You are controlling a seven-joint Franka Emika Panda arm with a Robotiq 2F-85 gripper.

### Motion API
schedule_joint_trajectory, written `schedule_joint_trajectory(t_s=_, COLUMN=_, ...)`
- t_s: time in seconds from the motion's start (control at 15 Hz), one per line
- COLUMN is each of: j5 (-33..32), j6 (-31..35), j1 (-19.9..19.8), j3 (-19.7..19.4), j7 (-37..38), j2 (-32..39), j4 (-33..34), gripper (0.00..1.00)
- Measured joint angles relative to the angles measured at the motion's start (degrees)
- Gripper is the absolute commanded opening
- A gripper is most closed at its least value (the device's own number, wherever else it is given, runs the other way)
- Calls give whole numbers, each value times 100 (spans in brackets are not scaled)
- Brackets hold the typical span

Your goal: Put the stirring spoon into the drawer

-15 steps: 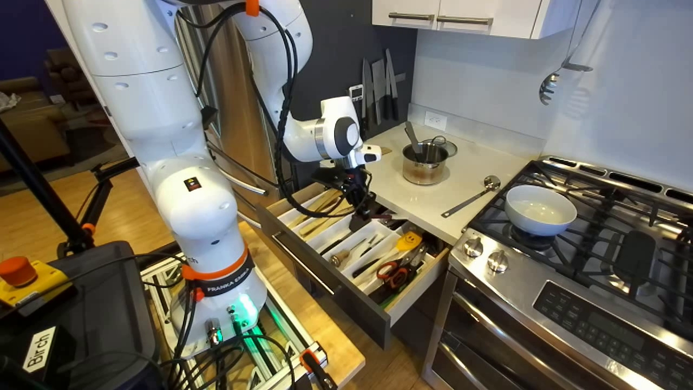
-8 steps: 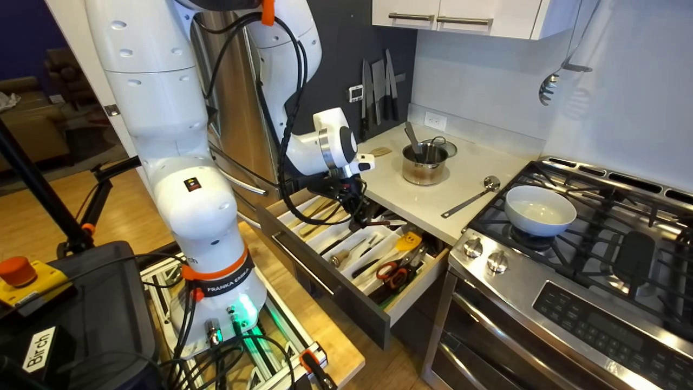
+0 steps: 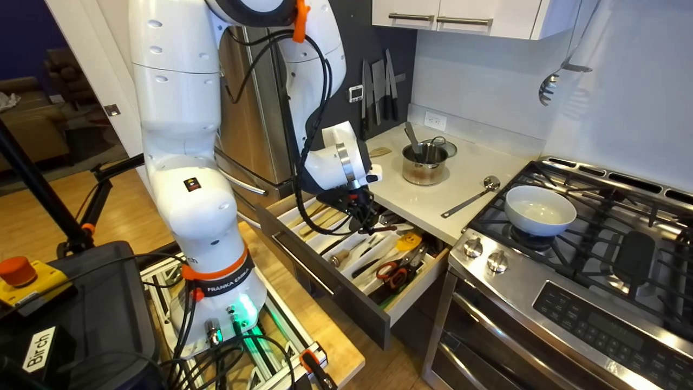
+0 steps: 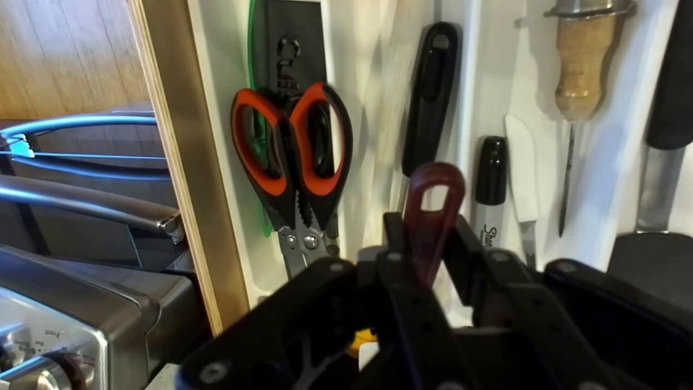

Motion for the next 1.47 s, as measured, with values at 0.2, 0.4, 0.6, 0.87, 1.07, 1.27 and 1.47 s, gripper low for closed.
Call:
schedule_joint_trajectory(t_s=0.2, j5=-436, j6=83, j1=2, j3=-143, j7=304, j2=438, j4=325, gripper=6)
schedule_joint_trajectory(t_s=0.4, j5=-864, j6=136, j1=11, j3=-207, j7=456, j2=816, j4=641, gripper=6)
schedule_joint_trajectory(t_s=0.6, j5=-1678, j6=137, j1=73, j3=-294, j7=745, j2=1028, j4=951, gripper=6)
schedule_joint_trajectory(t_s=0.87, j5=-2458, j6=135, j1=99, j3=-306, j7=1116, j2=1125, j4=1164, gripper=48)
schedule_joint_trajectory(t_s=1.07, j5=-2495, j6=129, j1=77, j3=-332, j7=1111, j2=1239, j4=1135, gripper=69)
schedule_joint_trajectory(t_s=1.27, j5=-2455, j6=128, j1=37, j3=-411, j7=922, j2=1280, j4=984, gripper=93)
schedule_joint_trajectory(t_s=1.47, j5=-2351, j6=787, j1=-96, j3=-435, j7=492, j2=1095, j4=726, gripper=100)
